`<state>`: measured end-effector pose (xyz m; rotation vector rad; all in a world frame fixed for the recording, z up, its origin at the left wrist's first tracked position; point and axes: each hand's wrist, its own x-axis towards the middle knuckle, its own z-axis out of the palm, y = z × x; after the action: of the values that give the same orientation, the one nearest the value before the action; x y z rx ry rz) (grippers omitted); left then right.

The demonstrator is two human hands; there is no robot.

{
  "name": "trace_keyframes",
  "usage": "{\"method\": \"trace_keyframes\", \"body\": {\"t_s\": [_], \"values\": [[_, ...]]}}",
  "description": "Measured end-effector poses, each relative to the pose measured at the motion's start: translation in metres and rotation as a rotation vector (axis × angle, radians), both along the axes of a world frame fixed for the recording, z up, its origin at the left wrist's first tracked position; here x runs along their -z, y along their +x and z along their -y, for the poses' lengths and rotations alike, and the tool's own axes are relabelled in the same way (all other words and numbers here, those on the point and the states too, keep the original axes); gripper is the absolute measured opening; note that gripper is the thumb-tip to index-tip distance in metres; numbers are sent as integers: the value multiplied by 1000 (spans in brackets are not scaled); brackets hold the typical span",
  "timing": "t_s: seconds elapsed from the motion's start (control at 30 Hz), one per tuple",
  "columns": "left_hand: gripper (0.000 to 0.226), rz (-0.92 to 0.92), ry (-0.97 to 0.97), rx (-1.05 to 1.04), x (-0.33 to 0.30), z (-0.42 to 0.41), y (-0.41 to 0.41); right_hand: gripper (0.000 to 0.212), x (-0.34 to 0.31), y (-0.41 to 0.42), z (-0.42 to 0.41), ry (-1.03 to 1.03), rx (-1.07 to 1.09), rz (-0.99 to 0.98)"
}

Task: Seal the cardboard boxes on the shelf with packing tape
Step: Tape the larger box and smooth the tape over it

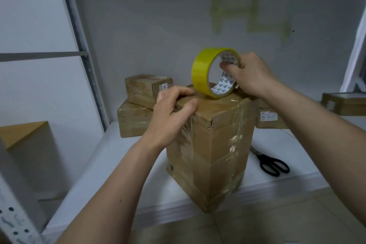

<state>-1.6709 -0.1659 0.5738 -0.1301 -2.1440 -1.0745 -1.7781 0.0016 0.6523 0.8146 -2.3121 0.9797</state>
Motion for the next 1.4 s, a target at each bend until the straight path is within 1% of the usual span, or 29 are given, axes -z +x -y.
{"method": "trace_keyframes", "body": {"t_s": [0.1,0.17,0.27,0.33,0.43,0.53,0.57,0.63,0.67,0.73,0.83,0.9,0.97,1.03,1.13,1.17,1.23,1.3,1.37,1.4], "values": [[54,-12,-33,-70,0,-8,3,27,6,-6,-2,-38,-24,7],[55,-25,-43,-126,0,-14,7,26,7,-11,0,-44,-25,34],[44,-11,-40,-227,-6,-27,15,25,5,-21,5,-55,-42,33],[33,5,-84,-319,-12,-37,21,28,4,-26,8,-87,-136,39],[29,-35,-260,-450,-13,-51,30,23,5,-33,13,-126,-340,99],[30,-182,-479,-548,-6,-55,32,20,5,-37,16,-109,-403,175],[29,-267,-517,-534,-3,-52,30,18,5,-37,16,-97,-406,202],[27,-454,-543,-416,6,-46,22,18,6,-32,12,-62,-399,251],[27,-513,-545,-353,10,-44,19,18,7,-30,9,-44,-394,270],[26,-574,-565,-301,15,-43,14,15,10,-28,3,-7,-389,324],[25,-587,-550,-316,15,-45,11,15,13,-28,-2,-7,-385,387],[24,-572,-525,-345,14,-47,11,18,13,-29,-2,-54,-388,395],[25,-569,-527,-353,16,-48,11,17,13,-28,-2,-121,-408,422],[31,-556,-555,-327,20,-46,11,17,15,-27,-2,-170,-423,431],[60,-531,-681,-322,25,-40,11,19,17,-32,-1,-295,-371,383],[65,-540,-717,-313,26,-38,12,21,18,-35,-1,-352,-338,351],[67,-583,-768,-292,26,-35,11,19,17,-39,-1,-423,-272,297],[67,-653,-797,-305,26,-34,9,13,13,-41,1,-457,-214,221],[64,-731,-802,-340,27,-32,3,11,0,-37,4,-531,-194,63],[61,-749,-794,-352,30,-29,-1,9,-7,-34,5,-561,-223,-17]]}}
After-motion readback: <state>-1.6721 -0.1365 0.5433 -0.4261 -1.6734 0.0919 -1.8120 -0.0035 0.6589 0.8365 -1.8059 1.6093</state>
